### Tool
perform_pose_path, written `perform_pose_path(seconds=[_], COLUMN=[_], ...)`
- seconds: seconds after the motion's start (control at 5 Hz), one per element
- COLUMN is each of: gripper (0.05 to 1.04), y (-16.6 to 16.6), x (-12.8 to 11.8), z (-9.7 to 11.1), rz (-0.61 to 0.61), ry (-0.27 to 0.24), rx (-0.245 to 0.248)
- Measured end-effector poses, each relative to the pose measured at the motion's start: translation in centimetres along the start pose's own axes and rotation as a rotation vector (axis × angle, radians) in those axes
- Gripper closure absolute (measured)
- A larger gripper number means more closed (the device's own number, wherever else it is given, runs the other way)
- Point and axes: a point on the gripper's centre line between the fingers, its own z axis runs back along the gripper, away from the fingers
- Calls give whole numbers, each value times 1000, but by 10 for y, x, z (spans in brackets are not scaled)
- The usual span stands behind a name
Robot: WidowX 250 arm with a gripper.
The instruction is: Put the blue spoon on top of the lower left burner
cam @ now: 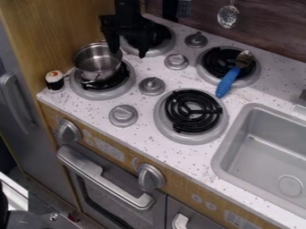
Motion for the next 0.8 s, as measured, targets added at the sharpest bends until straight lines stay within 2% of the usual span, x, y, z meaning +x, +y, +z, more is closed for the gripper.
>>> perform_pose_path(seconds=[0.2,0.4,0.6,0.8], gripper=[85,85,85,85], y=[-1,-24,-76,-100], x=[-7,-15,-21,-19], z=[-20,-30,-34,-23], rz=[2,-52,-176,-233], ry=[53,66,68,33], rx=[-5,-11,-20,-28])
